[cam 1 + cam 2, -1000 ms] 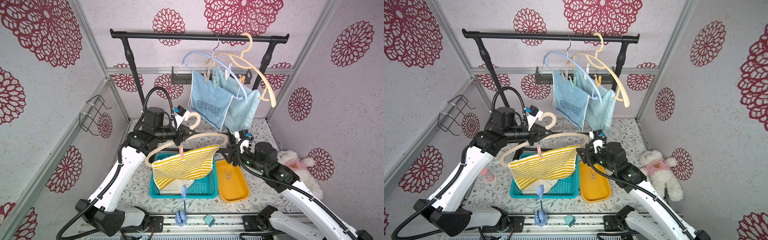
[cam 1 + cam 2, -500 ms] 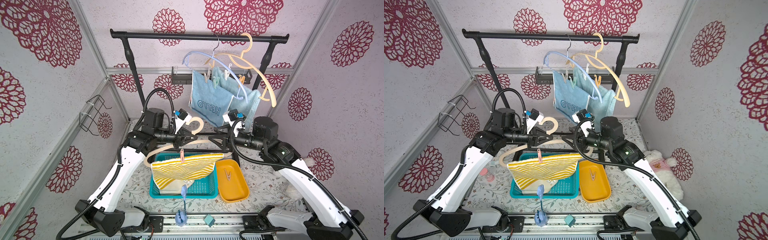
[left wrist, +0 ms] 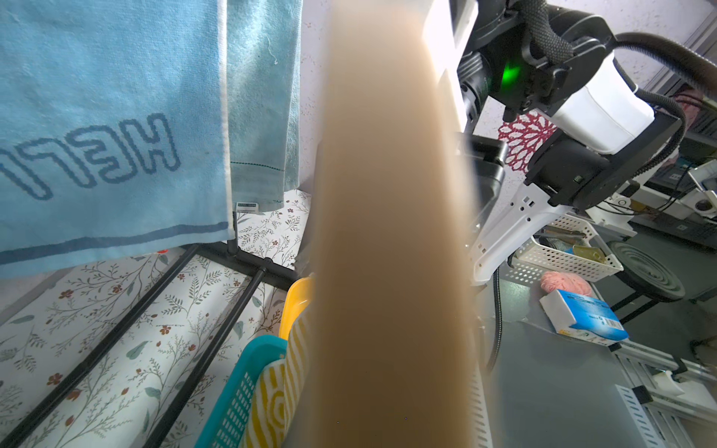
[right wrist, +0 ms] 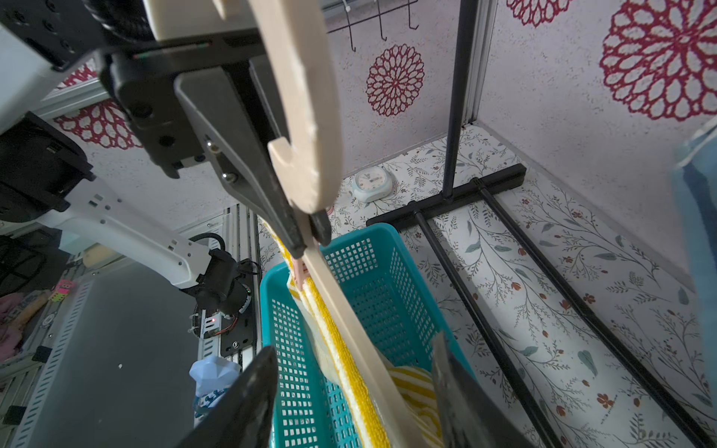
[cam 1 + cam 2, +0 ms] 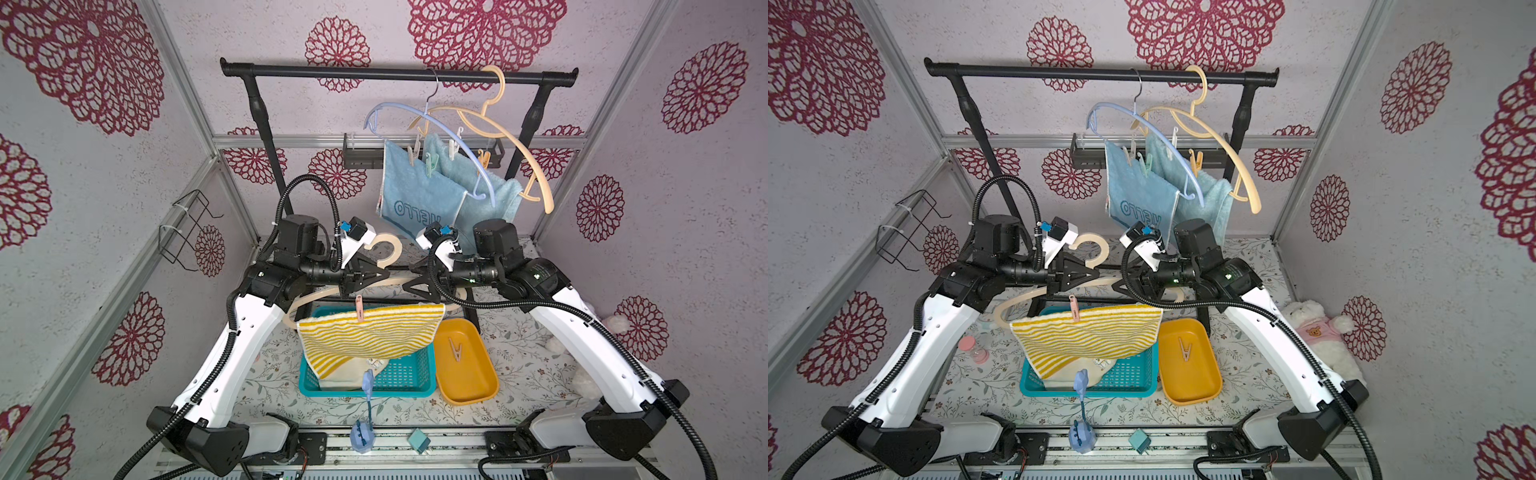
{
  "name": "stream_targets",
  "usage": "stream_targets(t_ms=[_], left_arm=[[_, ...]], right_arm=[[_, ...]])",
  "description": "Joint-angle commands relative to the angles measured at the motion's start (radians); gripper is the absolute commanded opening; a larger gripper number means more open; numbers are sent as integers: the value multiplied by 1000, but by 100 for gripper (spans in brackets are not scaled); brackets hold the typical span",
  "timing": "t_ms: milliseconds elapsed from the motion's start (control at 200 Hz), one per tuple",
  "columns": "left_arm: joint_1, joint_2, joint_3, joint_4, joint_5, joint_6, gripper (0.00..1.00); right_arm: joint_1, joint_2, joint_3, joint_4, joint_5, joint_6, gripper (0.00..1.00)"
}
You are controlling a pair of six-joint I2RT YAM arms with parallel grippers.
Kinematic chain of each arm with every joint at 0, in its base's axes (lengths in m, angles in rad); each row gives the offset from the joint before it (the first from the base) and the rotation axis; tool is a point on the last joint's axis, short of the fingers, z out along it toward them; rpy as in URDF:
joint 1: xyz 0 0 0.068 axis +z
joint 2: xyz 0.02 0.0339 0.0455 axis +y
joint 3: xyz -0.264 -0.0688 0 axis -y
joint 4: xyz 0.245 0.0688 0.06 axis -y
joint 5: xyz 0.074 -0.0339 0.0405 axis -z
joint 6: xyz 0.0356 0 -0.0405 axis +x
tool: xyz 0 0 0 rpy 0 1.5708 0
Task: Remove the clothespins securing towels to the hanger
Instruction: Remove the clothespin from the hanger.
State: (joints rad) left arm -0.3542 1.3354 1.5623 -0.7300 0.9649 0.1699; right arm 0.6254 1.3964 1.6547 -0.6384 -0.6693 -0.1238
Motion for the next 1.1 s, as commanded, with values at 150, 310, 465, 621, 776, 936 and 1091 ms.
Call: stream_targets(t_ms=[150,310,465,621,776,936,1091], left_arm=[[19,-6,33,23,48,90,0],[23,-2,36,29,40,110,0],[31,-1,44,36,41,115,0],[31,-2,47,43,32,115,0],[31,-2,55,48,26,114,0],[31,3,65,52,25,125,0],[31,17,76,55,21,129,0]], right_arm=[[4,62,90,-34,-53,-62,62],[4,91,125,-61,-75,-85,57],[4,107,144,-89,-123,-107,48],[4,113,143,-95,-146,-115,36],[5,121,151,-122,-178,-132,35],[8,136,159,-150,-176,-147,35],[17,160,180,-190,-170,-172,26]])
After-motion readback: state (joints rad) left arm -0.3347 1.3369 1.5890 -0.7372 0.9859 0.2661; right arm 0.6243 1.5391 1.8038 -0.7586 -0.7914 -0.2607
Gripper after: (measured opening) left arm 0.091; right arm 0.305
